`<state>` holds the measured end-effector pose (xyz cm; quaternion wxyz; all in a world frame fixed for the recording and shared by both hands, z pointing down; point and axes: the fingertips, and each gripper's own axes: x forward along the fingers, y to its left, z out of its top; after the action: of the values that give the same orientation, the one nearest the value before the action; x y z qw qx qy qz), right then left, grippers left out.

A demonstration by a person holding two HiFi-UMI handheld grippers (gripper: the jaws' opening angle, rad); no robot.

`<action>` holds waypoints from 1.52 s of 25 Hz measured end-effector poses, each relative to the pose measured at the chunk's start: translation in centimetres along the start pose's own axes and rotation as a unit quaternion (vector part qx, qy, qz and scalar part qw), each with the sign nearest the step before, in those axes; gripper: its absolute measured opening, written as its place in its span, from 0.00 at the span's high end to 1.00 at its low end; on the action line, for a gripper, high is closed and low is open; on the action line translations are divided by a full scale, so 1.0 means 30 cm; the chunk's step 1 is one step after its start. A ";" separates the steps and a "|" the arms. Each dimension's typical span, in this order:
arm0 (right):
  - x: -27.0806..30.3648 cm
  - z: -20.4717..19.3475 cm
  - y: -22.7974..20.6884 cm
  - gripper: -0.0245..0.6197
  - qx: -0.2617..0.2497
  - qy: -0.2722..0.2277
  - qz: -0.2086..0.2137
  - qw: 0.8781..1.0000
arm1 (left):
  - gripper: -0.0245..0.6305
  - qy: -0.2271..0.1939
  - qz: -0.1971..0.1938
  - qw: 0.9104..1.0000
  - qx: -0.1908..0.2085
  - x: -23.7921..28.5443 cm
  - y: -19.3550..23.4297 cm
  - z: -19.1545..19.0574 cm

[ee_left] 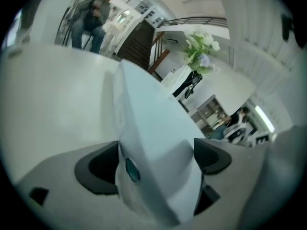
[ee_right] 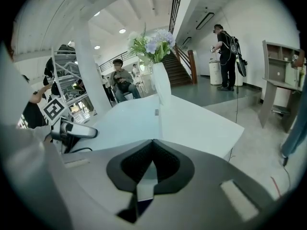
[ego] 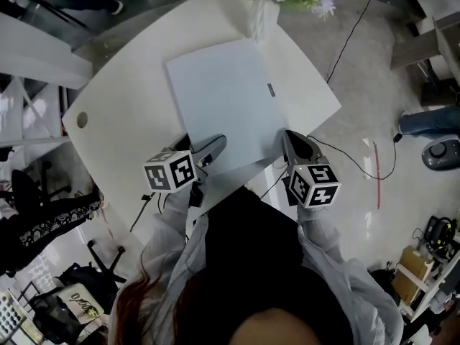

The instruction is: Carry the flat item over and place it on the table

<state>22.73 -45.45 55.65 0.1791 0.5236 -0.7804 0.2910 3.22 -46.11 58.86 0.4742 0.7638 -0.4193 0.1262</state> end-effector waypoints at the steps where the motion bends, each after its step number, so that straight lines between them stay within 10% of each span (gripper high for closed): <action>1: 0.000 -0.001 0.006 0.95 -0.002 0.001 0.002 1.000 | 0.23 -0.008 0.029 0.999 0.043 -0.011 0.008 0.010; 4: -0.001 0.001 0.011 0.95 -0.018 0.001 -0.005 1.000 | 0.23 -0.021 0.060 0.992 0.107 -0.020 -0.002 0.032; 23: -0.112 0.091 0.050 0.95 -0.017 -0.061 0.010 0.998 | 0.31 -0.097 0.008 0.982 0.164 -0.159 -0.169 0.089; 38: -0.375 0.098 0.196 0.95 -0.047 -0.122 0.051 0.990 | 0.70 -0.160 -0.020 0.963 0.217 -0.409 -0.353 -0.012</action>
<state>21.74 -37.64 45.26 0.0920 0.5060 -0.8347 0.1969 3.79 -37.33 45.25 0.2265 0.8665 -0.4374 0.0808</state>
